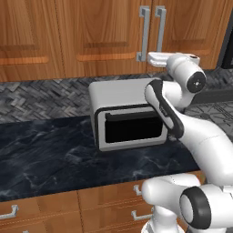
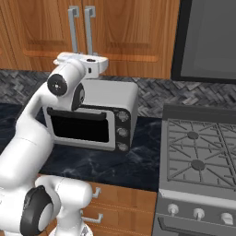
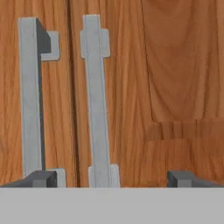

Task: Get the candle and the liquor from the cabinet and move them to the dining counter.

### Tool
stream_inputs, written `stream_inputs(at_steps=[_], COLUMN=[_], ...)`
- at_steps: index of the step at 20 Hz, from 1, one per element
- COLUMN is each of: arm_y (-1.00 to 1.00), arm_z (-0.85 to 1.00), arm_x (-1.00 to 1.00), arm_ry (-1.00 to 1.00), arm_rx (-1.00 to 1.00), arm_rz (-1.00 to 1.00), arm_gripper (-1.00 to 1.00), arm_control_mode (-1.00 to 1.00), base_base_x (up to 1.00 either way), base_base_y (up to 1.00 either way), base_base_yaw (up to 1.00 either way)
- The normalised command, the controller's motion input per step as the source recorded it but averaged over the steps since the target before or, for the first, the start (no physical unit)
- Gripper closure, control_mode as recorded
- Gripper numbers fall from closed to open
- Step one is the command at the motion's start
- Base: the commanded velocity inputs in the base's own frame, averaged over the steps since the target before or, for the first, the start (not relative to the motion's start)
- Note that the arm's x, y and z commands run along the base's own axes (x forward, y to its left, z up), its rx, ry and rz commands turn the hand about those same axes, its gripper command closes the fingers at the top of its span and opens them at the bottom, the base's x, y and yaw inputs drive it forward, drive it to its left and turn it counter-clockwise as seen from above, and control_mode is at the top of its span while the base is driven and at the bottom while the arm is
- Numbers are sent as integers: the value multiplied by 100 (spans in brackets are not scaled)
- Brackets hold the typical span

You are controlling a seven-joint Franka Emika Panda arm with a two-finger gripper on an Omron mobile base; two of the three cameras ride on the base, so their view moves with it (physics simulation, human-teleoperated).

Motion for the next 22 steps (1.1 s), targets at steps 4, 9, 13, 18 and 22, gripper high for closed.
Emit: stream_inputs(at_steps=[4,9,13,18,22], arm_y=[-1,0,7,2,8], arm_z=[1,1,2,3,2], arm_x=[31,26,20,22,32], arm_ry=[-2,0,0,0,0], arm_rx=[3,0,0,0,-1], arm_rz=[-1,0,0,0,0], arm_gripper=[-100,-100,-100,-100,-100], arm_control_mode=[-100,-100,-100,-100,-100], base_base_x=[0,0,0,0,0], base_base_y=[0,0,0,0,0], base_base_yaw=[0,0,0,0,0])
